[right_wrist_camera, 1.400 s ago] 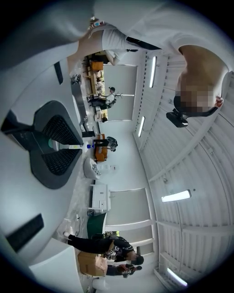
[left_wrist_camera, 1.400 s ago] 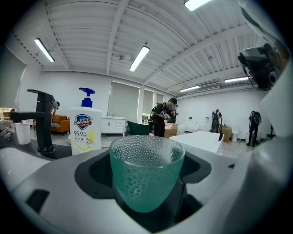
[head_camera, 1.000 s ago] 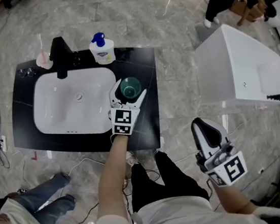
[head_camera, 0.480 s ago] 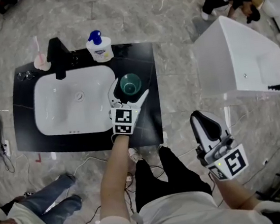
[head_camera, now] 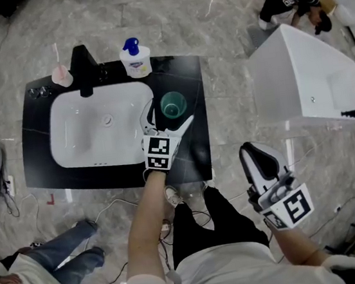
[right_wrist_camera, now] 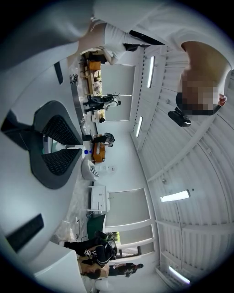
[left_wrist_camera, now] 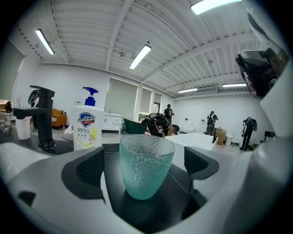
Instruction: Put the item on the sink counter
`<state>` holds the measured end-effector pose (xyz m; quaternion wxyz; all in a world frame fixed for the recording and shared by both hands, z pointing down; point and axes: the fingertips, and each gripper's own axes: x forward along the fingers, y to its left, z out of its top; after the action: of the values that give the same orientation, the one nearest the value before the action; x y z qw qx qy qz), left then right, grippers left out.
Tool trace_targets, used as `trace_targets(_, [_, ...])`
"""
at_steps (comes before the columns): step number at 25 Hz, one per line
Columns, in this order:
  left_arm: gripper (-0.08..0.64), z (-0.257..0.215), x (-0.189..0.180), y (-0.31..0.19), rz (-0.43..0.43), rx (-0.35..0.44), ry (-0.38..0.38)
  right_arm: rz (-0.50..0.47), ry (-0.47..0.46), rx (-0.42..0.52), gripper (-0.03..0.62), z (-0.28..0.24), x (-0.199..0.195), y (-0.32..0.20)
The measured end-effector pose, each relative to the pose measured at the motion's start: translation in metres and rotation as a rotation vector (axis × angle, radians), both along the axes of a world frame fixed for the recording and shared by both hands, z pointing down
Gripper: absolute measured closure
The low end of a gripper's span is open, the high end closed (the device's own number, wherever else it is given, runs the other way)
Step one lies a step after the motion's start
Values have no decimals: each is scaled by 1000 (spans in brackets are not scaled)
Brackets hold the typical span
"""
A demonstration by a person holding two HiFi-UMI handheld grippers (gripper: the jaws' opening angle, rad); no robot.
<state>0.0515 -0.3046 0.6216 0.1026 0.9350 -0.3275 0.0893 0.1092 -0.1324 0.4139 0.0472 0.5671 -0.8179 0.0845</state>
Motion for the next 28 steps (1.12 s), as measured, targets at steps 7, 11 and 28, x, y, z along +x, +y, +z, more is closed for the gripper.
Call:
trace_targets(7, [11, 0, -1, 4, 22, -2, -11, 12, 6, 11, 541, -6, -6, 9])
trace_targets(11, [3, 3, 2, 4, 33, -5, -15, 26, 21, 15, 541, -12, -7, 15])
trace_targets(28, [-11, -2, 2, 9, 19, -17, -23, 36, -8, 22, 541, -18, -3, 28])
